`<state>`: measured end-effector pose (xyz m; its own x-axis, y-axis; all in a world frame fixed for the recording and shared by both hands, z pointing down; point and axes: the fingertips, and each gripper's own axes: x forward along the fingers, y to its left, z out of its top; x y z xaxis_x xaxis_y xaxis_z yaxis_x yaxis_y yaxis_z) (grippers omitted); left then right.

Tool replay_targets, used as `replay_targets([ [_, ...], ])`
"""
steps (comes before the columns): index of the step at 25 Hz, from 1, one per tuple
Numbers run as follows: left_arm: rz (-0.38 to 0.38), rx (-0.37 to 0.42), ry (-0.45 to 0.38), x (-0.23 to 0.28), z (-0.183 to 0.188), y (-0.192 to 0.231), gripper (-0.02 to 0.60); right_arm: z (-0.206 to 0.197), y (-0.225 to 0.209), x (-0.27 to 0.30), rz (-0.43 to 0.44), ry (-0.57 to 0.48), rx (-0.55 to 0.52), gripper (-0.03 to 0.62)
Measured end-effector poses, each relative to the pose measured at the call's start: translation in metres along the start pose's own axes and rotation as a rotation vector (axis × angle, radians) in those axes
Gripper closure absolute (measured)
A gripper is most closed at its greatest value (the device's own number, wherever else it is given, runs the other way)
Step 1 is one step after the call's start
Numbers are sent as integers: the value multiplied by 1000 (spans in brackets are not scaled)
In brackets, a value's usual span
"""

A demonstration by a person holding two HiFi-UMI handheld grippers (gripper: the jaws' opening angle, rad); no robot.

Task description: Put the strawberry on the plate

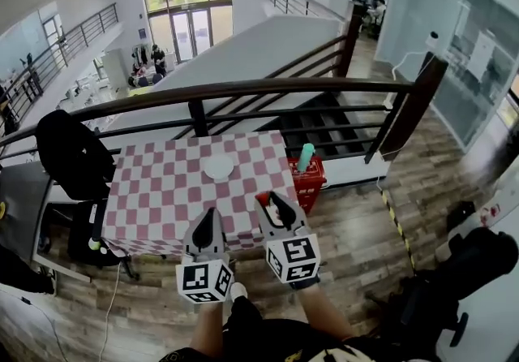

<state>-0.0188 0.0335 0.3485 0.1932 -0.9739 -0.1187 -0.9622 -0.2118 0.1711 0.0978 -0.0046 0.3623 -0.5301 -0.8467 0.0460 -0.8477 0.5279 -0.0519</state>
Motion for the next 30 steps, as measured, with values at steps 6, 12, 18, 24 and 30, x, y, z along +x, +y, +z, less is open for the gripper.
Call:
replay_targets([
  [6, 8, -2, 37, 50, 0, 70, 573, 2, 17, 81, 15, 25, -31, 445],
  [12, -20, 22, 96, 86, -7, 116, 573, 3, 31, 144, 33, 27, -26, 445],
  [18, 12, -3, 125, 104, -18, 154, 573, -7, 44, 179, 49, 52, -24, 445],
  [24, -10, -14, 151, 123, -38, 158, 573, -24, 38, 195, 41, 80, -30, 445],
  [30, -7, -8, 189, 138, -50, 170, 574, -34, 35, 213, 41, 93, -8, 445],
])
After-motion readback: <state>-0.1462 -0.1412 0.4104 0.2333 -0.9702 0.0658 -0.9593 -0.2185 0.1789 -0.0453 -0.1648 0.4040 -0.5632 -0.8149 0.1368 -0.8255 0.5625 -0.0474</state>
